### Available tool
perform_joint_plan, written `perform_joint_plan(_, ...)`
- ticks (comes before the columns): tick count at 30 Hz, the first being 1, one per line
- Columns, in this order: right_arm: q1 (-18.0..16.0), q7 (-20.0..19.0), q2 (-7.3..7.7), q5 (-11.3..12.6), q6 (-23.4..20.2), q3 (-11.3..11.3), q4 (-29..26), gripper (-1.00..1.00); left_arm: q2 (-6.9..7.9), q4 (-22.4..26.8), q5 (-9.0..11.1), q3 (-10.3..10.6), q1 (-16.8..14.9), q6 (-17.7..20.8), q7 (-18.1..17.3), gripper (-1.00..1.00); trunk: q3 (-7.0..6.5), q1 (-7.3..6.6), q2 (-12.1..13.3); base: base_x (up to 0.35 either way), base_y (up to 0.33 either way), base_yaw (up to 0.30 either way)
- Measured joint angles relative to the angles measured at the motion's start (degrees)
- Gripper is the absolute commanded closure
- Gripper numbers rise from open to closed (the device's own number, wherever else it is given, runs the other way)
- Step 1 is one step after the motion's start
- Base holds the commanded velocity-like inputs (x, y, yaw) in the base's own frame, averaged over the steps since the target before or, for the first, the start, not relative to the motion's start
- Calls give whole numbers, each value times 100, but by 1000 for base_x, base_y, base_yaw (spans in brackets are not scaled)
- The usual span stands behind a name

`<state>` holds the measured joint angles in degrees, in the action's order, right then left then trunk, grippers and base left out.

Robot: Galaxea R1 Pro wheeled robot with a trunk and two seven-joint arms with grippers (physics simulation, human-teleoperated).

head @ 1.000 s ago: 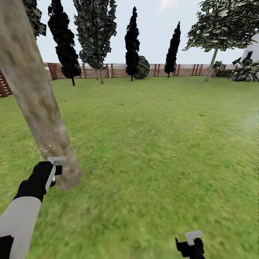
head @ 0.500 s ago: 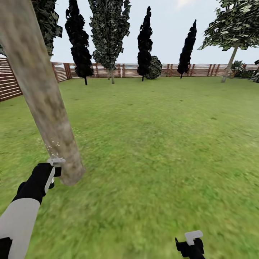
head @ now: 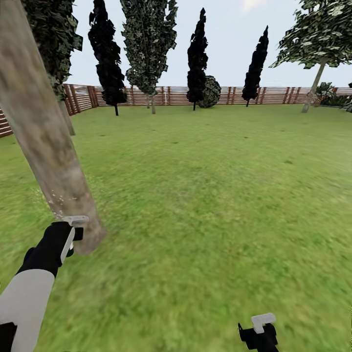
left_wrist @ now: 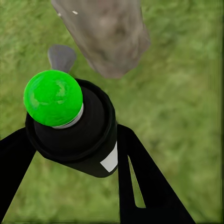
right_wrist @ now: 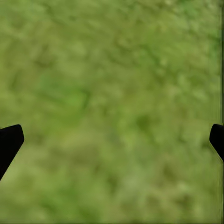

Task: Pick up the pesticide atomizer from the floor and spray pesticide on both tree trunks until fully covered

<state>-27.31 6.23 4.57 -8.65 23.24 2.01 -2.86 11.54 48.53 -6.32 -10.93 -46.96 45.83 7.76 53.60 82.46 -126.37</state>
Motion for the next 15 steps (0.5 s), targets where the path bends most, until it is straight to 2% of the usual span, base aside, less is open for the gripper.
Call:
perform_joint_plan(4,-1,1,-1,0,0,0,1,-100,28,-39,-26,-11,5,3,13,100,0,-1,0,100,-263,247)
perform_joint_plan(12,-1,-2,-1,0,-1,0,1,-100,49,-60,-14,-17,85,-12,56,100,0,-2,0,232,-188,274)
perform_joint_plan(15,0,-4,0,0,-1,0,-1,-100,33,-68,-4,-10,130,-18,61,100,0,-2,0,244,-172,63)
